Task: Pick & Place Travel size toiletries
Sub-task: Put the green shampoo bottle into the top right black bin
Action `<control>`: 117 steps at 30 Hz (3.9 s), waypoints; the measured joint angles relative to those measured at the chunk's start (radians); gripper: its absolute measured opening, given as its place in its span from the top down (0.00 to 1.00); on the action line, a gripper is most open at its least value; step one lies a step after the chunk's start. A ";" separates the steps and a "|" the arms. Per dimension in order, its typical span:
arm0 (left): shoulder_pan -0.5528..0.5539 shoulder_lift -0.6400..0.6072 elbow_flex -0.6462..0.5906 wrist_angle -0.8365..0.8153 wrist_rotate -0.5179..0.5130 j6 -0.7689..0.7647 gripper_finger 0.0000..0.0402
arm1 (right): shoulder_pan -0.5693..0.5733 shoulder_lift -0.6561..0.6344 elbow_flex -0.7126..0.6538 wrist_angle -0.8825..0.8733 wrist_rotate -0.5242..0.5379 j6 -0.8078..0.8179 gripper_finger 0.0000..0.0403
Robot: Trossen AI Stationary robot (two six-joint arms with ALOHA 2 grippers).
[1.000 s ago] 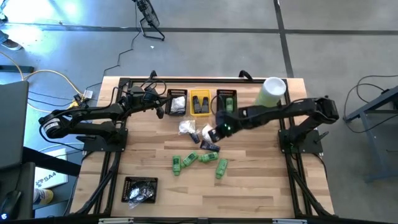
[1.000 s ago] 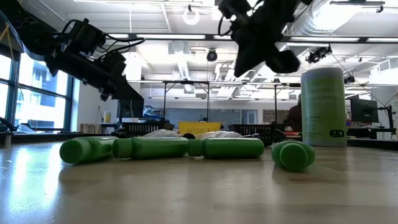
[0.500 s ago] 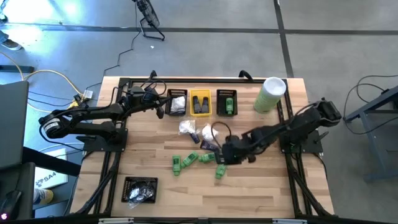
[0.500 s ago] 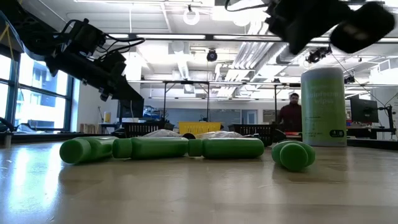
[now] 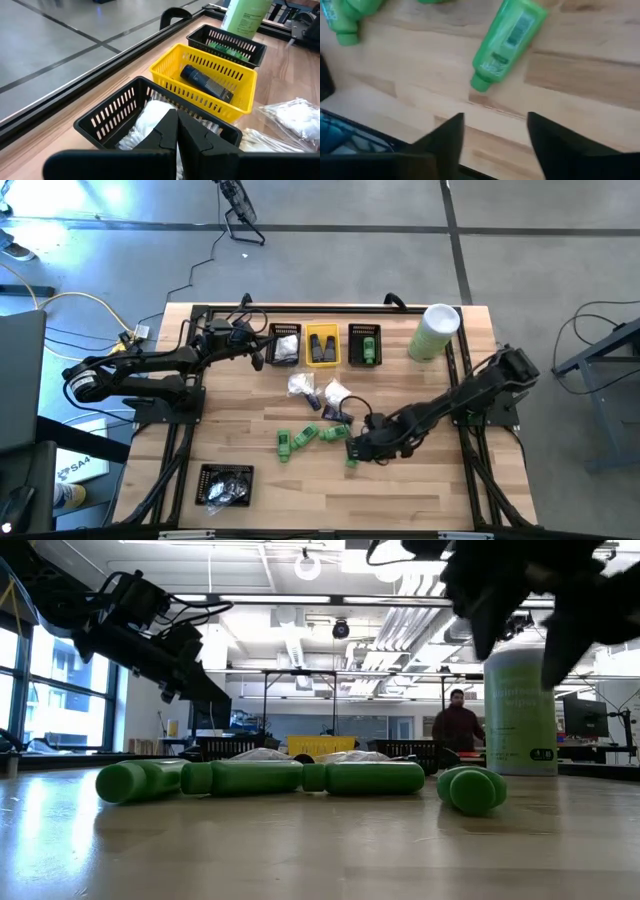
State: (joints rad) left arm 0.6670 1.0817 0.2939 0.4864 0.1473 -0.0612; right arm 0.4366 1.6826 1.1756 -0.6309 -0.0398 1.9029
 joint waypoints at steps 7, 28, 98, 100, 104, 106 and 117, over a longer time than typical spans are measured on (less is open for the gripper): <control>0.000 0.000 0.000 -0.019 0.001 0.000 1.00 | 0.000 0.111 0.000 0.059 0.078 0.065 0.27; 0.000 0.000 0.000 -0.026 0.002 -0.001 1.00 | -0.099 0.201 0.001 -0.109 0.153 -0.004 0.51; 0.000 0.000 0.000 -0.051 0.001 0.000 1.00 | -0.901 -0.160 0.001 0.020 0.215 -1.256 0.60; 0.000 0.000 0.000 -0.051 0.001 0.000 1.00 | -0.926 -0.152 0.001 0.033 0.192 -1.284 0.60; 0.000 0.000 0.000 -0.051 0.001 0.000 1.00 | -0.957 -0.111 0.001 0.060 0.152 -1.328 0.60; 0.000 0.000 0.000 -0.051 0.001 0.000 1.00 | -0.965 -0.081 0.001 0.075 0.140 -1.335 0.60; 0.000 0.000 0.000 -0.062 0.001 0.000 1.00 | -0.976 0.026 0.001 0.109 0.084 -1.359 0.60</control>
State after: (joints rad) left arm 0.6674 1.0817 0.2939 0.4241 0.1482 -0.0612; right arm -0.5396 1.7090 1.1768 -0.5220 0.0441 0.5436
